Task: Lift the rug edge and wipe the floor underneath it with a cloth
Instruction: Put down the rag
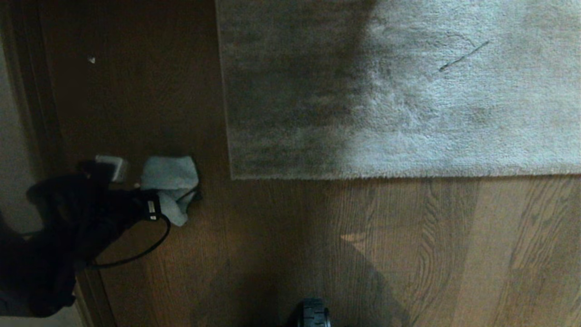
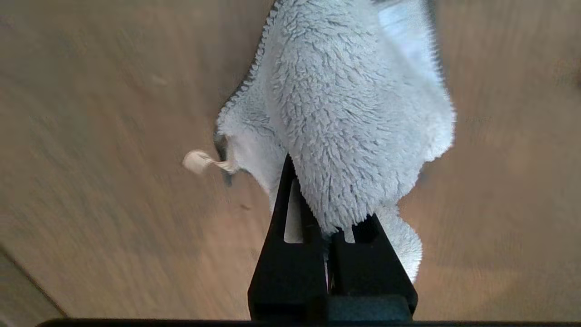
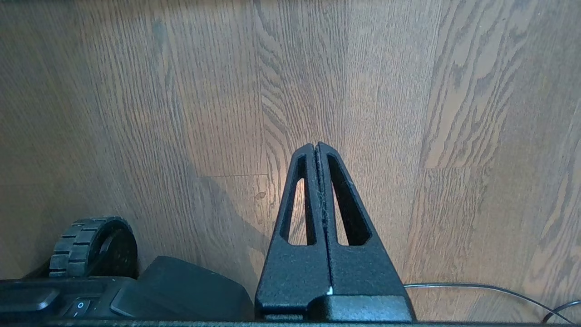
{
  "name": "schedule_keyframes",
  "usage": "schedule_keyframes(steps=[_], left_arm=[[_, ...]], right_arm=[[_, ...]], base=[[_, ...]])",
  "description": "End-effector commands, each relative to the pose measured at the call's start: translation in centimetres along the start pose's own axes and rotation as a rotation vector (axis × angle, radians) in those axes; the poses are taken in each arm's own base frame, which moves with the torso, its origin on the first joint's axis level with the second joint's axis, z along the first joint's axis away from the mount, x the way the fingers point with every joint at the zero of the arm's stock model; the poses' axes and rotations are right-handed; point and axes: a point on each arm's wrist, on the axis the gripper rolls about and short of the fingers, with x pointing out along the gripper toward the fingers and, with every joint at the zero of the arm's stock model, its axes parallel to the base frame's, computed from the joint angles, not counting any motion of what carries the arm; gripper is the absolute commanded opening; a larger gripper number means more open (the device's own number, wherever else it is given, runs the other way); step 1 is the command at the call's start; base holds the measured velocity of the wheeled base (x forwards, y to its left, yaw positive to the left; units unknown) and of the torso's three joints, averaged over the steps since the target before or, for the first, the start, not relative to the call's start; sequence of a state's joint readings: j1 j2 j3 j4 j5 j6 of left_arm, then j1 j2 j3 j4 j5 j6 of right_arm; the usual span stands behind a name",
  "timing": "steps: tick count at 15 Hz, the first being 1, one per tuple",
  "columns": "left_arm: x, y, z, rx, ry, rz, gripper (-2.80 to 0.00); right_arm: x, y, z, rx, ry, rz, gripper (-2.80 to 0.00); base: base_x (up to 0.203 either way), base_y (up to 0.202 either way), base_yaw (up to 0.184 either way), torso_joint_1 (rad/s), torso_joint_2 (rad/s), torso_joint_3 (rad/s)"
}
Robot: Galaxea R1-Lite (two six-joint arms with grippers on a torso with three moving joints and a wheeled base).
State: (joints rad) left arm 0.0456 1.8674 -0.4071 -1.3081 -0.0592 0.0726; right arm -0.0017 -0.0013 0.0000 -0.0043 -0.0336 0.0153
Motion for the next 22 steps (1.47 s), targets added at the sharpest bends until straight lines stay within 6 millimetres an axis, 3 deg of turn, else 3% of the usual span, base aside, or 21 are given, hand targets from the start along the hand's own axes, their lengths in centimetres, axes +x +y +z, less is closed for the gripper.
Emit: schedule_keyframes(steps=[1,6,11,12,22], left_arm=[[-0.1,0.6,0.6,0.001,-0.031,0.021,-2.80],[-0.1,1.8,1.4,0.017,-0.062,0.060,-2.80],[-0.1,1.7,1.3,0.020,-0.060,0.058,-2.80],[-0.1,1.7,1.4,0.020,-0.062,0.059,0.00],[-0.6,1.7,1.6,0.021,-0.077,0.072,0.00]], right_arm=[[0.0,0.0,0.0,0.000,0.001,0.000,-2.80],[0.0,0.0,0.0,0.000,0.001,0.000,-2.80],[0.0,0.0,0.0,0.000,0.001,0.000,-2.80],[0.0,0.0,0.0,0.000,0.001,0.000,-2.80],[0.0,0.0,0.0,0.000,0.001,0.000,-2.80]], base=[[0.000,0.000,0.000,0.000,0.00,0.000],[0.000,0.000,0.000,0.000,0.00,0.000],[0.000,0.000,0.000,0.000,0.00,0.000],[0.000,0.000,0.000,0.000,0.00,0.000],[0.000,0.000,0.000,0.000,0.00,0.000]])
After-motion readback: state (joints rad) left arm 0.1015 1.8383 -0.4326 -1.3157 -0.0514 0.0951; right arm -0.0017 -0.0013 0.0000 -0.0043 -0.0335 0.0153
